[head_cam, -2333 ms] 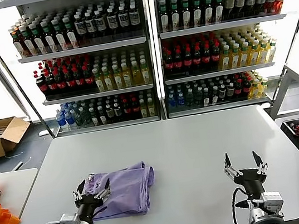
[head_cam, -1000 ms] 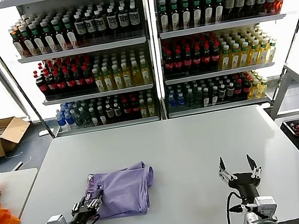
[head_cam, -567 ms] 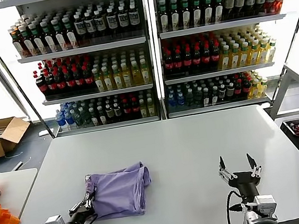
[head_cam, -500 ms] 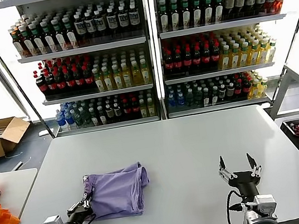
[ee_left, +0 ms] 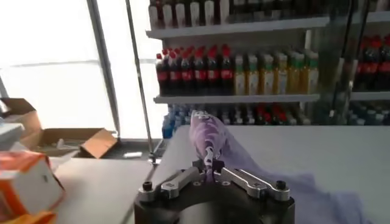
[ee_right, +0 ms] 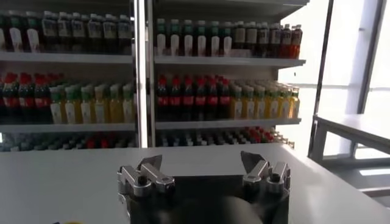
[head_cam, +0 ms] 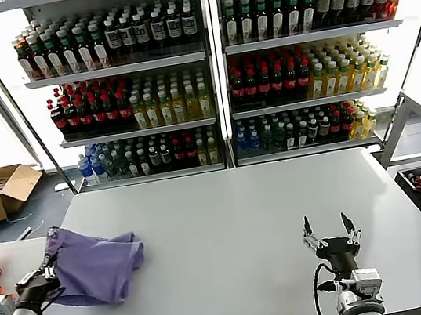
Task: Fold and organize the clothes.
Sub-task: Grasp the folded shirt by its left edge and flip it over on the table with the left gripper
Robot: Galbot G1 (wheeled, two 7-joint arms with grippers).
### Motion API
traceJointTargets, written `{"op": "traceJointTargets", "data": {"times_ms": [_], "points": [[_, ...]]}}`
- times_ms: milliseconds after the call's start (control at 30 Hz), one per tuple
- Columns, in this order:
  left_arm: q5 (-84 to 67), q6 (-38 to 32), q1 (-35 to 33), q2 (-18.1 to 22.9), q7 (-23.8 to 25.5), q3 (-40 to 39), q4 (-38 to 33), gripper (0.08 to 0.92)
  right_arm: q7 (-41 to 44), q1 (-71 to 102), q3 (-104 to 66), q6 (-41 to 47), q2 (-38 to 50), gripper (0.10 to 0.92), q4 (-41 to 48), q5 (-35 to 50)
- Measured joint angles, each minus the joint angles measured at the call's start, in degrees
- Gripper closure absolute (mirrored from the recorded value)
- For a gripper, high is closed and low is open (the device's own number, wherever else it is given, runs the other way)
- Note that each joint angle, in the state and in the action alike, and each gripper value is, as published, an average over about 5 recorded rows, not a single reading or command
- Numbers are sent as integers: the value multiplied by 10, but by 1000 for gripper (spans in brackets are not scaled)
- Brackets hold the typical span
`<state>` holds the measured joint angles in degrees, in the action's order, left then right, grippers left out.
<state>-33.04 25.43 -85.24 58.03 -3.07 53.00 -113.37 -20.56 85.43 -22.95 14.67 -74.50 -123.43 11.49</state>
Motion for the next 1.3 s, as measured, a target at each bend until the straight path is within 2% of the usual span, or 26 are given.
{"op": "traceJointTargets", "data": {"times_ms": [167,333,633,833,1000,1100,1300], "points": [[15,0,-9,-22,4,30,-24,886,-2,-1,0,-2,-4,203,5,0],[47,-2,-14,-17,4,5,-58,886,-2,4,-6,-3,-9,203,3,-4],[88,-1,-1,49,-18,-170,-79,886,-2,31,-24,-10,-27,203,-4,-20],[96,4,39,101,-35,-299,-67,886,0,58,-35,-14,-45,203,-12,-39],[90,3,81,141,-48,-377,-40,886,3,75,-36,-15,-56,203,-14,-57],[78,-1,101,159,-48,-410,-30,845,5,78,-35,-15,-61,203,-12,-67],[28,-12,122,179,-42,-448,-32,674,7,78,-23,-11,-63,203,-1,-80]]}}
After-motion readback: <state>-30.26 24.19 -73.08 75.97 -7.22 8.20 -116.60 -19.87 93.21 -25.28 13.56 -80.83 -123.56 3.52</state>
